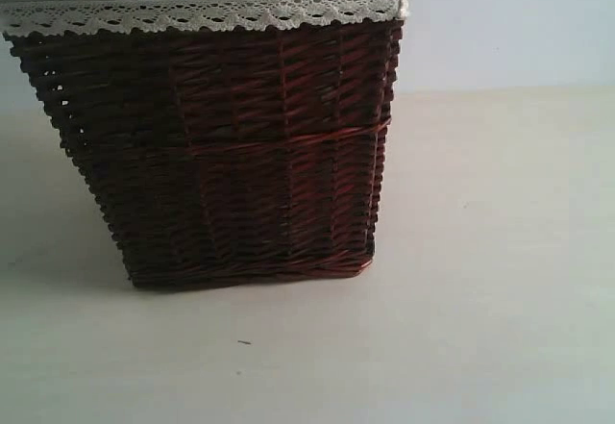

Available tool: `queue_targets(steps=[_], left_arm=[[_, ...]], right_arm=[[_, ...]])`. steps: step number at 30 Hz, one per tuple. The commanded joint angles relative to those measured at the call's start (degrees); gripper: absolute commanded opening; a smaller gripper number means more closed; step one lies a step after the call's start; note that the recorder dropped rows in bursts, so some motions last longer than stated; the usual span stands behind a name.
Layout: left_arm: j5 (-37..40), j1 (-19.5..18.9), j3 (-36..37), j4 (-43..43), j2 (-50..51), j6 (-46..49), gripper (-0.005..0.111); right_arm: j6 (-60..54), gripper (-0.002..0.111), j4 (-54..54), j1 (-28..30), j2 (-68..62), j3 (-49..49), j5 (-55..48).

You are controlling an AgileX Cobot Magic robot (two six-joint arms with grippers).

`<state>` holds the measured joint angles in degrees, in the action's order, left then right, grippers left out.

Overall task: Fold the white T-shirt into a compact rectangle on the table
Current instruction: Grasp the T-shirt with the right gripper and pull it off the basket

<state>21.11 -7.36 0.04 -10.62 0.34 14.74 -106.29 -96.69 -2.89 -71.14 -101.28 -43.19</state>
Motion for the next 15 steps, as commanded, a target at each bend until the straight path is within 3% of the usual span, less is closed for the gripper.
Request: queue_targets(steps=[1,3,5,10,15], left_arm=[[-0.4,-0.2,0.0,-0.4,-0.3,-0.2,0.094],[-0.4,-0.2,0.0,-0.4,-0.3,-0.2,0.094],[-0.4,-0.2,0.0,-0.4,-0.3,-0.2,0.094],[-0.4,-0.2,0.0,-0.4,-0.3,-0.2,0.094],[-0.3,-0.2,0.0,-0.4,-0.3,-0.2,0.094]], right_arm=[[0.1,0.000,-3.3,-0.1,3.5,-5.4,5.5],[3.3,0.000,0.5,-0.1,4.4,-5.4,4.2],[11.4,0.000,12.2,-0.1,4.5,-5.4,0.0],[33.3,0.000,41.6,-0.1,2.2,-4.6,-26.4],[43.5,0.000,56.2,-0.7,-0.6,1.0,-26.8]])
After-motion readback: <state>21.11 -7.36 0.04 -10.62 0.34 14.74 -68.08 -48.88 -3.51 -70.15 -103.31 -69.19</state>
